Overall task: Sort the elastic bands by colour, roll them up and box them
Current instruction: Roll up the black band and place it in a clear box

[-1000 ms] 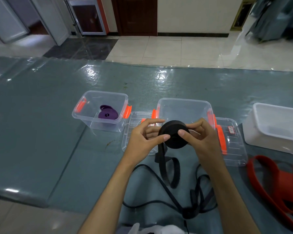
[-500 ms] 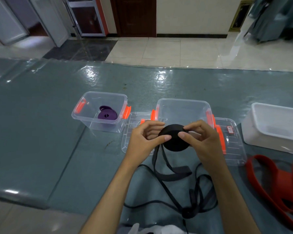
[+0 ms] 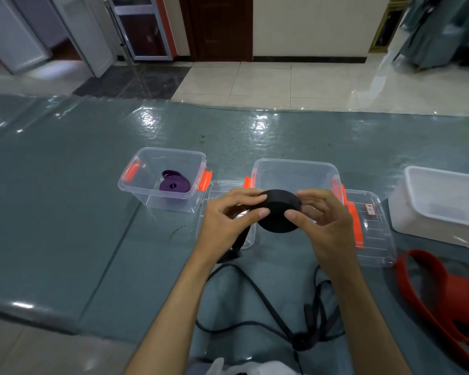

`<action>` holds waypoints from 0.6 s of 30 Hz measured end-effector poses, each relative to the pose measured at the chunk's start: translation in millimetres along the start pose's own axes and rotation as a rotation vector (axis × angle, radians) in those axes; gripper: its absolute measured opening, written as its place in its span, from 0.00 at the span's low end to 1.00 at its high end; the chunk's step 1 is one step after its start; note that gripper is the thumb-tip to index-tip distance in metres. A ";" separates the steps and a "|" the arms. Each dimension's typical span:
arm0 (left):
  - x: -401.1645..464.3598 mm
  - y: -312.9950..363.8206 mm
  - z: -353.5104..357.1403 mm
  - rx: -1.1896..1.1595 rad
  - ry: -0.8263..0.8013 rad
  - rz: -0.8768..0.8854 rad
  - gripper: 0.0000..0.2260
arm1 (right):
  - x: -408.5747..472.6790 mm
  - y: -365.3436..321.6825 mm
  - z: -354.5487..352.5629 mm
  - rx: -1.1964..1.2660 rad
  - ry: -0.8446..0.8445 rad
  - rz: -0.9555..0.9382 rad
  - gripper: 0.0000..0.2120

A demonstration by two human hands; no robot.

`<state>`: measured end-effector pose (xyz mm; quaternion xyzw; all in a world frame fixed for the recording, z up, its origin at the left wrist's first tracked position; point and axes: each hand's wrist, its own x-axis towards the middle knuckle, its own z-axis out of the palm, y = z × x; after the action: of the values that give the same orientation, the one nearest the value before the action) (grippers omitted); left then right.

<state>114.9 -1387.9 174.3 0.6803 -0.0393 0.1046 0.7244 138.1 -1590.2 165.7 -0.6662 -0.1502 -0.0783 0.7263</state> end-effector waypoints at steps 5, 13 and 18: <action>2.8 5.4 -3.2 -0.018 -0.025 -0.029 0.14 | -2.8 5.5 1.8 0.015 -0.023 0.054 0.10; -2.1 -3.2 -6.5 -0.039 -0.020 -0.010 0.14 | -3.1 4.3 6.2 0.023 0.002 0.024 0.16; 1.0 -3.3 -4.5 -0.038 0.052 -0.058 0.12 | -1.3 8.6 4.3 0.001 -0.033 0.099 0.13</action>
<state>116.2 -1383.4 170.9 0.6643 -0.0026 0.1002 0.7407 139.1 -1585.2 157.4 -0.6738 -0.1290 -0.0313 0.7269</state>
